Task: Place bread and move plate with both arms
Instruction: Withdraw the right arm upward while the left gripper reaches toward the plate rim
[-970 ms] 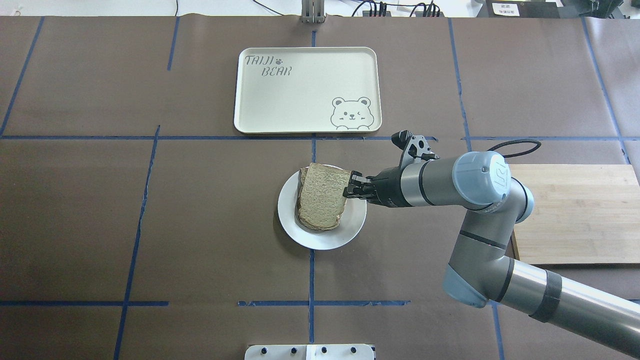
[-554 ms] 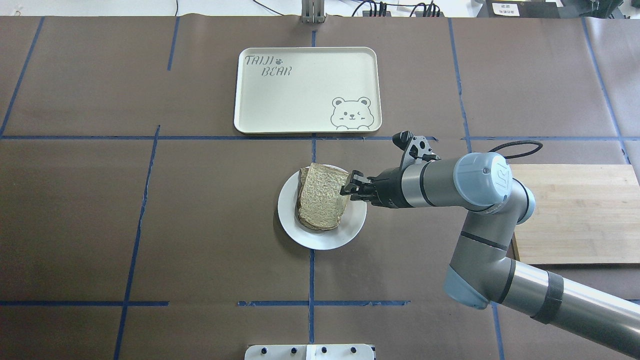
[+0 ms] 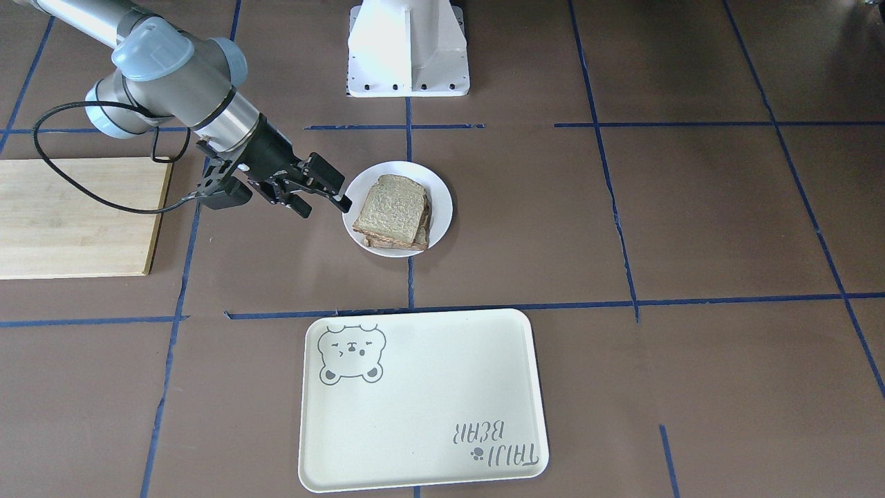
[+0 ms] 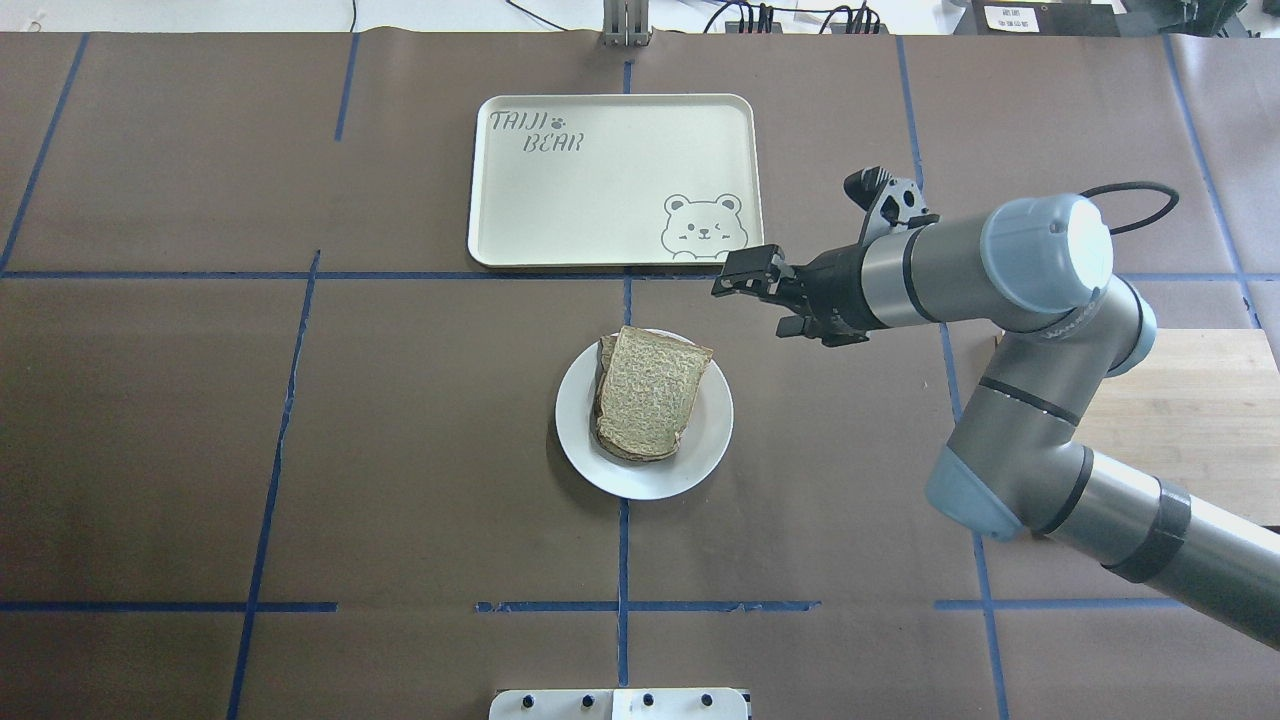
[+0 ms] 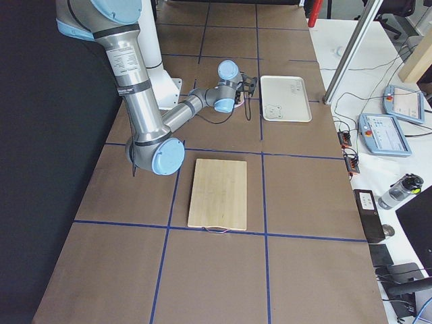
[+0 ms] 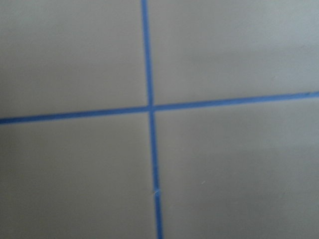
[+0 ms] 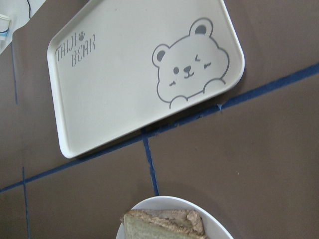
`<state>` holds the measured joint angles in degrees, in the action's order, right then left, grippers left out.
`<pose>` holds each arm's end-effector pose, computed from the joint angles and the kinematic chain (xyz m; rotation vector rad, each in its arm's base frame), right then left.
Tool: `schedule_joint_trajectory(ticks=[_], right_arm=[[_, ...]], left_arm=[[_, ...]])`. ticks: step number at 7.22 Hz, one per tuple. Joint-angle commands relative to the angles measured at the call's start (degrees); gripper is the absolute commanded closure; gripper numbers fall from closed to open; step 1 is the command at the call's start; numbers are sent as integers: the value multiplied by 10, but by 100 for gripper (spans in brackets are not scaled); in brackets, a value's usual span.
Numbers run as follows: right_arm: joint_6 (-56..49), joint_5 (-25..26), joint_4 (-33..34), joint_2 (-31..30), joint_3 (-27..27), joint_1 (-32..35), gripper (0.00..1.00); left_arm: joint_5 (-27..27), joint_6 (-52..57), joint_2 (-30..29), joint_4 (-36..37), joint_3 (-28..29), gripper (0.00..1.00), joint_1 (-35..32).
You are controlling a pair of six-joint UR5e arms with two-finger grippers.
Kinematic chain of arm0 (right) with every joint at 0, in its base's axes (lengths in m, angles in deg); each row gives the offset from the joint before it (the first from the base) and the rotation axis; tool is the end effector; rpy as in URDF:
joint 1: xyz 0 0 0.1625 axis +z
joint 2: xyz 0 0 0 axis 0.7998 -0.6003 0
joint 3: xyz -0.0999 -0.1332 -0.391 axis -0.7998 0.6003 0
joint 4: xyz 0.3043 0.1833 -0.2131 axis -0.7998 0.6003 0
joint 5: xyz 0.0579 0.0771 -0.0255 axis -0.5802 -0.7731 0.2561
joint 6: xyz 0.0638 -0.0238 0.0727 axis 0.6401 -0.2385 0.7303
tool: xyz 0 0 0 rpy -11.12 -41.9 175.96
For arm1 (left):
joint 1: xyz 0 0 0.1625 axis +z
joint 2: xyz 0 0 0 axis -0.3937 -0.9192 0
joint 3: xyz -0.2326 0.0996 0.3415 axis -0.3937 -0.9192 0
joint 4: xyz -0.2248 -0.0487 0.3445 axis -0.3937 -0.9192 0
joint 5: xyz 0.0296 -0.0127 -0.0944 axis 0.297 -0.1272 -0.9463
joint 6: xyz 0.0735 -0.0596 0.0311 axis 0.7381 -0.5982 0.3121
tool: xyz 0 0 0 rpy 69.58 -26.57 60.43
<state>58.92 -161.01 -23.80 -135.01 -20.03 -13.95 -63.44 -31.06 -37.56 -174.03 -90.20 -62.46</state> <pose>-0.4101 -0.4580 0.2779 0.0833 -1.3189 0.3805 -0.0202 -0.5097 0.5668 0.1201 0.8589 0.0353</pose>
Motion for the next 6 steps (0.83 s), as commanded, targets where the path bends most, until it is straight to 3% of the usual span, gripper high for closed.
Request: schedule_joint_trajectory(ticks=[1,3,5,6], right_arm=[[-175,-3,194,-10,-67,48,0],[-347,-5,389,-11,-117,83,0],[-514,-67,512,-13,-119,159,0],[-596,-85,569,-14,-119,194,0]], left_arm=[[-32,-259,0,-207,-6,0,74],[-27,-529,-24,-394,0,0,170],[4,-688,-79,-446,-2,0,231],[57,-765,-106,-462,-5,0,286]])
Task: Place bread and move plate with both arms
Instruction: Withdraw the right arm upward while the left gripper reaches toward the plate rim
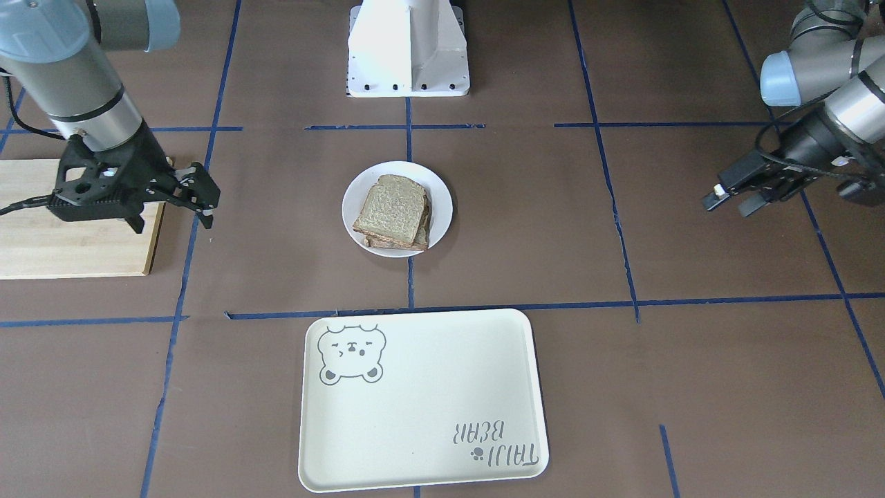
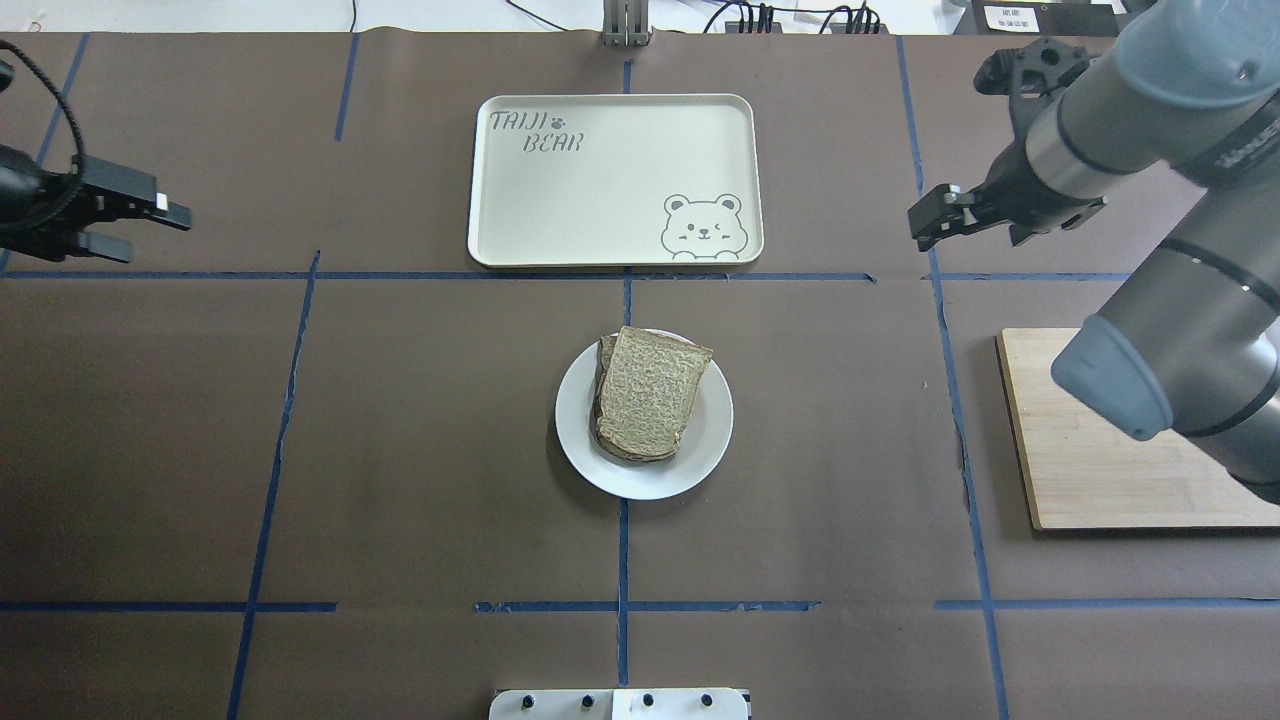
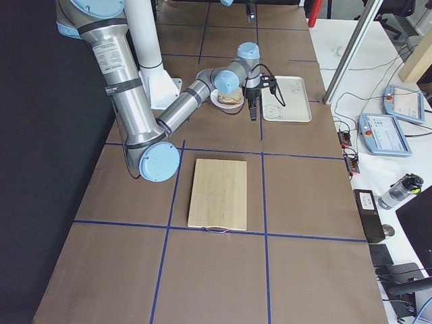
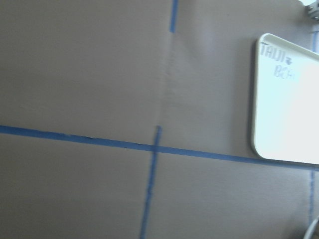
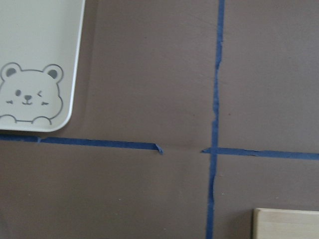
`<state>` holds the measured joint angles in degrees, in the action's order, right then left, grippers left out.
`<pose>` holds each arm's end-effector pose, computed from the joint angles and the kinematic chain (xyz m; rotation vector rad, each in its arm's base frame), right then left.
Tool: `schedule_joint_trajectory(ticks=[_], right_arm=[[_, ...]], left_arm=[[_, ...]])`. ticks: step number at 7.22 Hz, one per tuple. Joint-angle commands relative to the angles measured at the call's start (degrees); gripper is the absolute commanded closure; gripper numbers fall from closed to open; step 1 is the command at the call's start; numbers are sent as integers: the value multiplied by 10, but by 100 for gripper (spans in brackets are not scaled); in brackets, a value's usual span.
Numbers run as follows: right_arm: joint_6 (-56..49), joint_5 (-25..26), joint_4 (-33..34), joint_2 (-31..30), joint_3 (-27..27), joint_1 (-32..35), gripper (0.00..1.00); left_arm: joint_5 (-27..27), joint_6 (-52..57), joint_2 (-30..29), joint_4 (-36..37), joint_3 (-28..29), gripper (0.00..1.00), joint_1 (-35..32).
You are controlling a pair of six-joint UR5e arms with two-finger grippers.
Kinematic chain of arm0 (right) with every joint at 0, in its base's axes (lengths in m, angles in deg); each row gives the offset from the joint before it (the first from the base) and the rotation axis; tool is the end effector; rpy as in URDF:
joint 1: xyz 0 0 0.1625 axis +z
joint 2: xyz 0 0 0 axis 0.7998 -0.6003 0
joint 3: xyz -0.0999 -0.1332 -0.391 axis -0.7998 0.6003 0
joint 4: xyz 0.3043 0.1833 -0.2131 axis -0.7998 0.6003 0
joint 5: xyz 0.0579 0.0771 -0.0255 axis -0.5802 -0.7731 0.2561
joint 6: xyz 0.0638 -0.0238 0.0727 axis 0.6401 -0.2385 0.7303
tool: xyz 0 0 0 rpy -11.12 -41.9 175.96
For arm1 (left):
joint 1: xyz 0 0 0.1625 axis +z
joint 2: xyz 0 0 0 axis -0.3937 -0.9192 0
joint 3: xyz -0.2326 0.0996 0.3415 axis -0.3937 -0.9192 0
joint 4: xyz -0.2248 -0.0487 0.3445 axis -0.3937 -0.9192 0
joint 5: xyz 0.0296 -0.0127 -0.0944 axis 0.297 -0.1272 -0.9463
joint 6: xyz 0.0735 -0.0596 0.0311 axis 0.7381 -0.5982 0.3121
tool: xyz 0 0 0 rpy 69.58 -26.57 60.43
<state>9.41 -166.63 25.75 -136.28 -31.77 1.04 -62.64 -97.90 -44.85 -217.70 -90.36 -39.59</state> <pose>-0.2637 -0.5139 0.3101 0.1616 -0.7392 -0.0185 0.1944 -0.5086 0.4103 0.0836 1.2727 -0.2524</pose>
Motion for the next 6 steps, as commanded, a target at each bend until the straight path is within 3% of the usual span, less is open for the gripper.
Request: schedule_joint_trajectory(ticks=[1,2,3,5,6], right_arm=[[-192,-34,118,-17,-1,75,0],[-254,-55,128,-40,0,101,0],[-251,-101,118,-65,0,125,0],[-250,-105,106,-63,6,133,0],[-252,-103,56,-66,6,133,0]], left_arm=[[121,-169,-50,-64,-3,0,122],[184,-242,-57,-129,6,0,188],[240,-289,-58,-171,9,1,230],[297,-342,-78,-181,15,18,291],[319,-342,-83,-181,26,25,321]])
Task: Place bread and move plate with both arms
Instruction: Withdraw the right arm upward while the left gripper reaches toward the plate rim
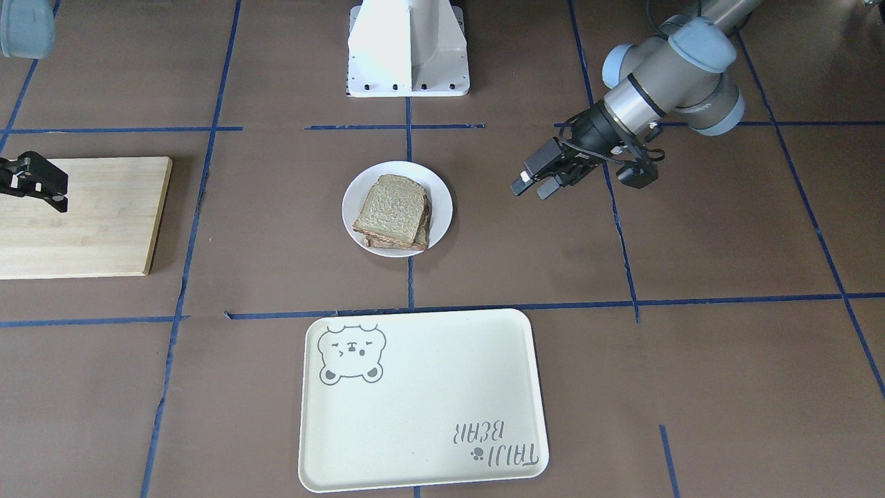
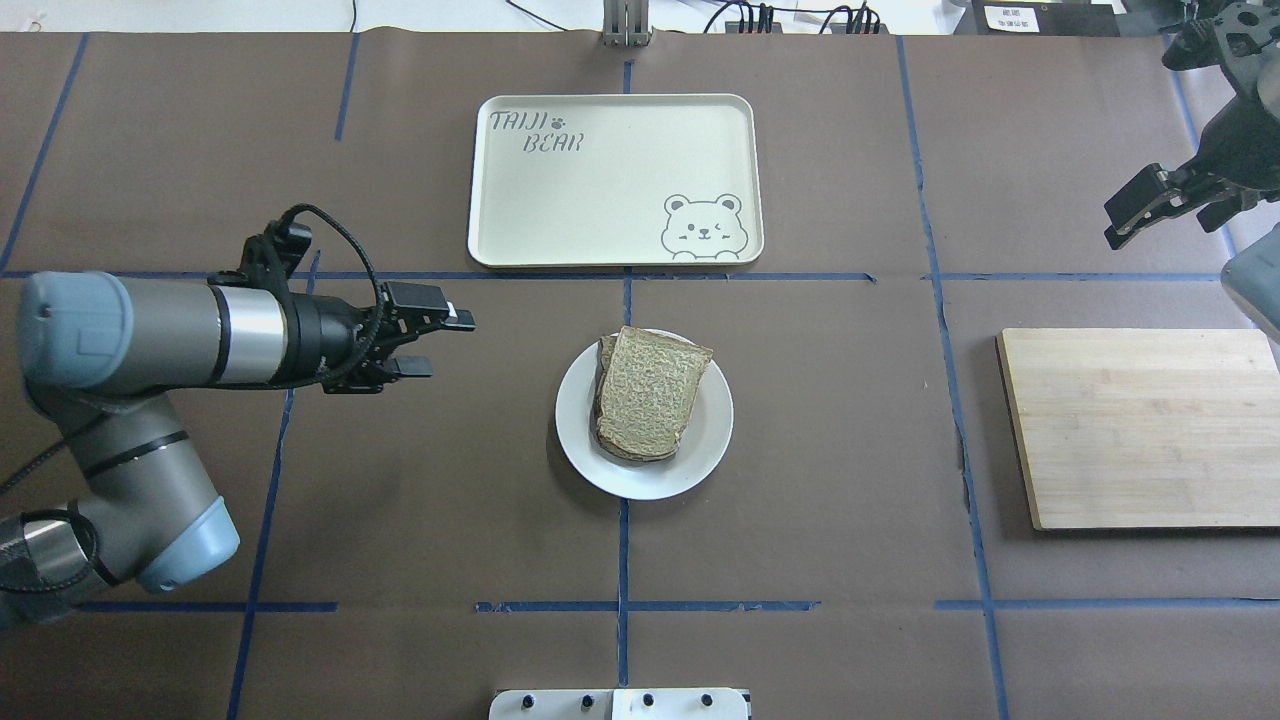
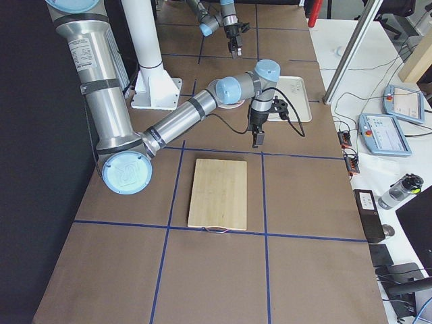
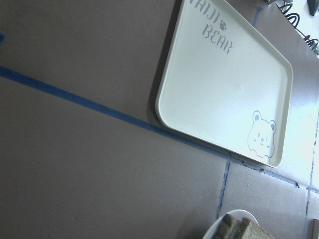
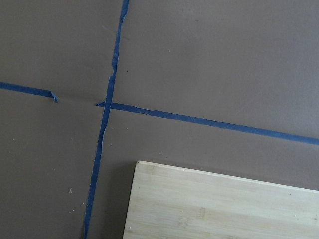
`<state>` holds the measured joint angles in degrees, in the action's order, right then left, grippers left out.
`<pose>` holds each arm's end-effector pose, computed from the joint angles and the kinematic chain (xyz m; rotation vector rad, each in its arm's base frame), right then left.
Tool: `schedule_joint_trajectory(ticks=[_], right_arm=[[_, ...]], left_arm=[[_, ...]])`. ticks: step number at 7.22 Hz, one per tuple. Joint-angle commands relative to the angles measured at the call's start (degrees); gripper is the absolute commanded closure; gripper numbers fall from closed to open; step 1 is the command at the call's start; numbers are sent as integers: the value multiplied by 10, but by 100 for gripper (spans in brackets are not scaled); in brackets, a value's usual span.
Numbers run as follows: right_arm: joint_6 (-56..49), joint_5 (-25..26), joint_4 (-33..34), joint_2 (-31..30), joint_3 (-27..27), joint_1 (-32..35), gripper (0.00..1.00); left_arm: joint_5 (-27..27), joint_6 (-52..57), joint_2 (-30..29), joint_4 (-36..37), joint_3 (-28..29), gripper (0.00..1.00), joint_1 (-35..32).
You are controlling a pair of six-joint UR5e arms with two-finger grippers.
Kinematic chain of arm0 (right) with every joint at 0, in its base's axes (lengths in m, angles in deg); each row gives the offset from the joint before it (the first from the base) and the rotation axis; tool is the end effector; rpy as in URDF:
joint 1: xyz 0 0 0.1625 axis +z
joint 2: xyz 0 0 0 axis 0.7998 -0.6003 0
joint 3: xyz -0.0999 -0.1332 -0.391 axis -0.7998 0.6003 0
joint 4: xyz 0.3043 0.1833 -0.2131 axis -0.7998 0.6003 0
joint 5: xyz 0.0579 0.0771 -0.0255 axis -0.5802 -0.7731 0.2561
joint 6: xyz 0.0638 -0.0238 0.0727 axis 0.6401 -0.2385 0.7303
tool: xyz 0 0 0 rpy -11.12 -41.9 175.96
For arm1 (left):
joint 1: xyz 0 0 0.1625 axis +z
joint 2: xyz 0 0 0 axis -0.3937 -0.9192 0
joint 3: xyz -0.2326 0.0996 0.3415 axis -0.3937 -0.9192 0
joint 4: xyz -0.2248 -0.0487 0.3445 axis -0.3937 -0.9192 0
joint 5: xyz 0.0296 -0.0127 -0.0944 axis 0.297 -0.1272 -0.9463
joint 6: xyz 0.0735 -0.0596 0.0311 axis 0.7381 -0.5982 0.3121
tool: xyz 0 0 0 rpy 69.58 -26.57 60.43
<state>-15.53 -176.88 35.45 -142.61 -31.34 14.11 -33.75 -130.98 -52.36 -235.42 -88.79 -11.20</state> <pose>-0.1435 -0.5283 0.3878 0.0588 -0.7220 -0.1757 0.4183 -0.4091 0.3248 -0.0411 1.5516 -0.4758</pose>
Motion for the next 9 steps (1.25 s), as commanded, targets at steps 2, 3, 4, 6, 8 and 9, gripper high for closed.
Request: schedule_joint_trajectory(ticks=[2,3,4,6,8,9], right_arm=[[-7,-2,-79,-42,2,4,0],[-2,-4,-81,-44,2,4,0],[-1,-5,-81,-50,2,5,0],[-1,-6,-81,-57,2,6,0],[0,-7,-81,-58,2,6,0],[0,-7,-81,-58,3,7,0]], left_arm=[[32,-13,-43,-3,51,31,61],[33,-12,-62,-2,70,36,70],[34,-12,-82,0,87,38,76],[34,-12,-83,0,96,43,82],[34,-12,-83,0,101,45,94],[34,-12,-83,0,103,46,97]])
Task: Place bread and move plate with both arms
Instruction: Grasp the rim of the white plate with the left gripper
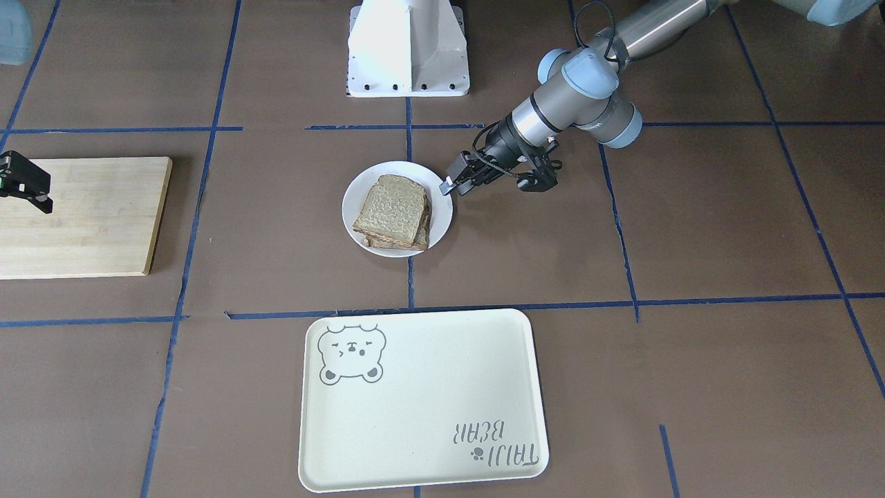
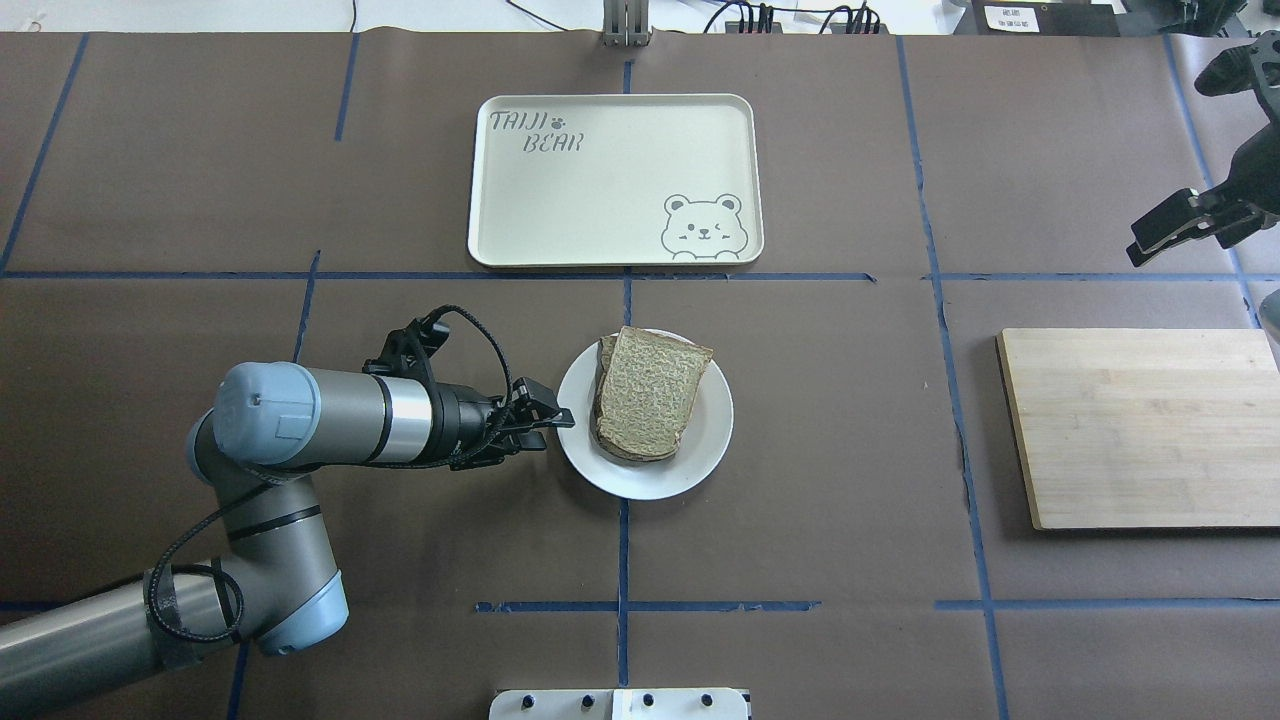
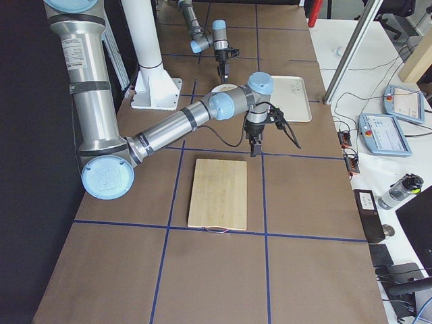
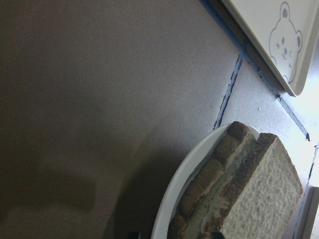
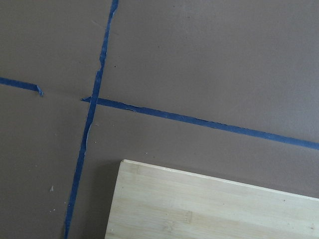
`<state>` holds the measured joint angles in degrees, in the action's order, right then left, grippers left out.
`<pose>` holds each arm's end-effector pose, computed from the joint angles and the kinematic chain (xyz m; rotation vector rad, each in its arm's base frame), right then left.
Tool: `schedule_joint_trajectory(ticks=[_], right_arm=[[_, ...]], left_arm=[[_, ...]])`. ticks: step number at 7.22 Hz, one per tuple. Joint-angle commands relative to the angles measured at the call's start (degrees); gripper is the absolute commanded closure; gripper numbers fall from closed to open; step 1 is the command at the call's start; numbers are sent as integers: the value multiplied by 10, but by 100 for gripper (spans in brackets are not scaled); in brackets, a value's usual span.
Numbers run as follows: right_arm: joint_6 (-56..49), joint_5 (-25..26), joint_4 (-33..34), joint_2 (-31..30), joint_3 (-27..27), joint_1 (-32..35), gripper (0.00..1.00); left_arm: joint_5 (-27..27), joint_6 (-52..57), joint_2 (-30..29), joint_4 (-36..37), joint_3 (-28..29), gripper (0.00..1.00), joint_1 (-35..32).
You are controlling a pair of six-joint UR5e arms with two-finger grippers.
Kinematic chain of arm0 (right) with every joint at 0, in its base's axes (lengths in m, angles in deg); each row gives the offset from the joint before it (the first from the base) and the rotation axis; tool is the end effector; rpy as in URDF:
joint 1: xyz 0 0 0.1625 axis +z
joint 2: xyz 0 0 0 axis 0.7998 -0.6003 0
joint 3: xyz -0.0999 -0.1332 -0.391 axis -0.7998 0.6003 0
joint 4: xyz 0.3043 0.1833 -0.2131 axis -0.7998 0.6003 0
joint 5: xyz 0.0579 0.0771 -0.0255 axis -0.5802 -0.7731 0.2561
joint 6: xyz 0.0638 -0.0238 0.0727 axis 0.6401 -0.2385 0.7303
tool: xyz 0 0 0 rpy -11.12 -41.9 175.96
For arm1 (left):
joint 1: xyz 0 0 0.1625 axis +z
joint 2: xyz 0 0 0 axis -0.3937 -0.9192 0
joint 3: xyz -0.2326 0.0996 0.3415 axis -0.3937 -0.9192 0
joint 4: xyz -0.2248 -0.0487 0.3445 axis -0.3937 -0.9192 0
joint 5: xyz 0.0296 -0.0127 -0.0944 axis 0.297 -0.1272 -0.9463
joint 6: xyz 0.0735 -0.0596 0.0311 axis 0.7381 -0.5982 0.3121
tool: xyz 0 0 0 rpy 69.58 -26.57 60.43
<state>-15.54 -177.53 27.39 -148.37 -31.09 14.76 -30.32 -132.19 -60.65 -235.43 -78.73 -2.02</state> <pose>-0.1314 -0.5126 0.4258 0.0914 -0.7427 -0.1787 0.5363 -0.3707 0.3183 -0.1369 1.5110 -0.4219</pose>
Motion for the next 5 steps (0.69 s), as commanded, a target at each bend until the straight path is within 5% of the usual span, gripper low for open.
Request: schedule_joint_trajectory(ticks=[1,5], right_arm=[[0,0,0,0,0,1,0],[0,-1,0,0,4,2,0]], left_arm=[[1,1,-7,0,9,47,6],[1,1,-29,1,32,52,8]])
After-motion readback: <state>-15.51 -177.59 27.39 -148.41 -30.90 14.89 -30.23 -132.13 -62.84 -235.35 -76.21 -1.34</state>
